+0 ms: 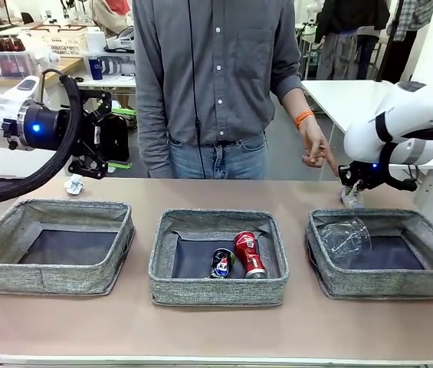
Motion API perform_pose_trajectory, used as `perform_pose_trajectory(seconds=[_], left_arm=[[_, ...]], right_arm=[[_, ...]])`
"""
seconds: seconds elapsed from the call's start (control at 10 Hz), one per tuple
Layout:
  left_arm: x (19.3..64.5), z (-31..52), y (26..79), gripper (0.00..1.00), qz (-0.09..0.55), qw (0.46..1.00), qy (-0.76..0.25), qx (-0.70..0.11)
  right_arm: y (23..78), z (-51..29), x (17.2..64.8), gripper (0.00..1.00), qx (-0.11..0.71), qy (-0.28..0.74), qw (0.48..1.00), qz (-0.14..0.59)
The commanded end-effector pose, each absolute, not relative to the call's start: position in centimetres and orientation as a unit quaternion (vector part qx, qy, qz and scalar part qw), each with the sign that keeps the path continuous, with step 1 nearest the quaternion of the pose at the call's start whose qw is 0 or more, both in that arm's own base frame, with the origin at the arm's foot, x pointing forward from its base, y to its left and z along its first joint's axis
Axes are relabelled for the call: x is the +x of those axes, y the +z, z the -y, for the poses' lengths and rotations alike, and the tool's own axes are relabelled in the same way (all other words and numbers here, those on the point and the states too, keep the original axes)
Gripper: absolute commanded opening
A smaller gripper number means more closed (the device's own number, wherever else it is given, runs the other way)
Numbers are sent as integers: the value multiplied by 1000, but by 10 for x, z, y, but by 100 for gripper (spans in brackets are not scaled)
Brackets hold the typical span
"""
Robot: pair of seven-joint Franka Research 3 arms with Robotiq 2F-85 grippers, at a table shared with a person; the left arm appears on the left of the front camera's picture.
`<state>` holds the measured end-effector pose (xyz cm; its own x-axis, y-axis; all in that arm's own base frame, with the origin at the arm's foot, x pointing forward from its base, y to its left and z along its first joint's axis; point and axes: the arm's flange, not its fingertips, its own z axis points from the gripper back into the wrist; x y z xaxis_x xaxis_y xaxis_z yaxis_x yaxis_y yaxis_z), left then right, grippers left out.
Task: Sort the waste into the appropriate baskets.
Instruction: Pick up the waste item pointed out by the person.
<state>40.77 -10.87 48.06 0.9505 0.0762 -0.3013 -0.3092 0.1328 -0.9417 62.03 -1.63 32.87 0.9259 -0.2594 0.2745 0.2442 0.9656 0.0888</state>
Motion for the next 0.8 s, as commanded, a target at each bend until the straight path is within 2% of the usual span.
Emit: perform_pose_trajectory(seconds=[0.0, 0.2, 0.3, 0.4, 0.5, 0.7], left_arm=[[406, 107, 484, 100, -98, 749, 128, -643], [406, 107, 484, 100, -98, 749, 128, -643], [406, 107, 484, 100, -98, 749, 128, -643], [406, 107, 484, 100, -98, 749, 128, -643], [406, 107, 484, 100, -98, 749, 128, -643], [406, 107, 484, 100, -98, 749, 128, -643]], right_arm=[[316, 23, 611, 0, 21, -138, 981, 131], [335, 30, 598, 0, 14, -155, 977, 143], [367, 31, 576, 0, -4, -197, 965, 171], [409, 24, 545, 0, 29, -189, 958, 213], [446, 25, 519, 0, 19, -218, 948, 231], [510, 5, 474, 0, 20, -227, 949, 219]])
